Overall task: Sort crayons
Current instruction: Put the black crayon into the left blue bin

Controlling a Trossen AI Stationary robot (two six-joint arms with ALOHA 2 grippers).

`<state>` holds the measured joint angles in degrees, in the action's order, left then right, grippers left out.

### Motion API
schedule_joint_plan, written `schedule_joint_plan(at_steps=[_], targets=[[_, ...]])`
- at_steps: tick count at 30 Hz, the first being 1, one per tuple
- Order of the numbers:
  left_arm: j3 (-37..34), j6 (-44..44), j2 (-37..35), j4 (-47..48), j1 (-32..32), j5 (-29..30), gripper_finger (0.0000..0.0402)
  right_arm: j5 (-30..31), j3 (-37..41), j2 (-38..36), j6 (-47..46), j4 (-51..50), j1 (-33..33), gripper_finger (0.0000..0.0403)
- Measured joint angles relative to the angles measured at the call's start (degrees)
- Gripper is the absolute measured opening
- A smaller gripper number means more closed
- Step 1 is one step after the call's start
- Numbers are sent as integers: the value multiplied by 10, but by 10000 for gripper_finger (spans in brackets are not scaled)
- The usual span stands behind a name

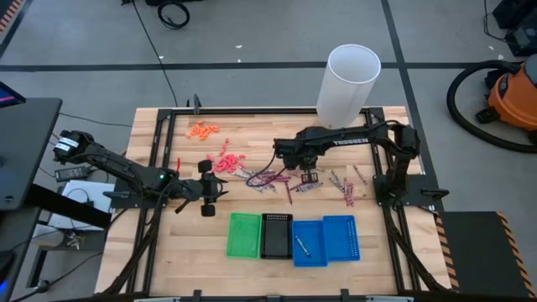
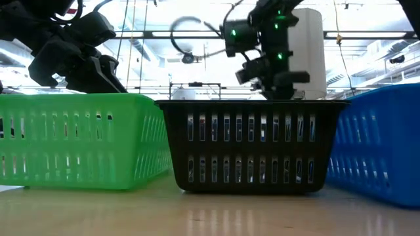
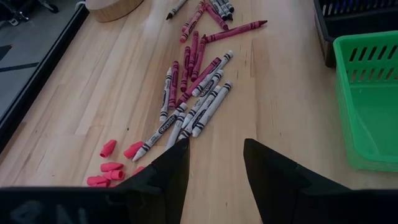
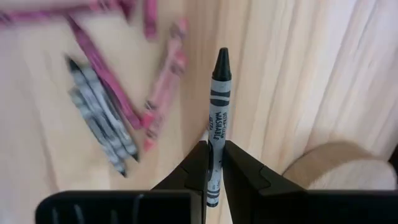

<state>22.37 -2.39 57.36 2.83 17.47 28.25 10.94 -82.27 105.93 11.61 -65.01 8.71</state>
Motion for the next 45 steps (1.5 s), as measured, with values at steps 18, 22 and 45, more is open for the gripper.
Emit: schedule_joint_plan(at_steps=[18, 22, 45], targets=[[0, 45, 0, -76, -3, 0, 162, -5, -75, -1, -171, -44, -135, 44], [0, 82, 0, -106, -14, 0, 162, -16, -82, -2, -218, -48, -159, 44], [0, 172, 0, -271, -81, 0, 162, -32, -85, -2, -436, -41, -272, 44]])
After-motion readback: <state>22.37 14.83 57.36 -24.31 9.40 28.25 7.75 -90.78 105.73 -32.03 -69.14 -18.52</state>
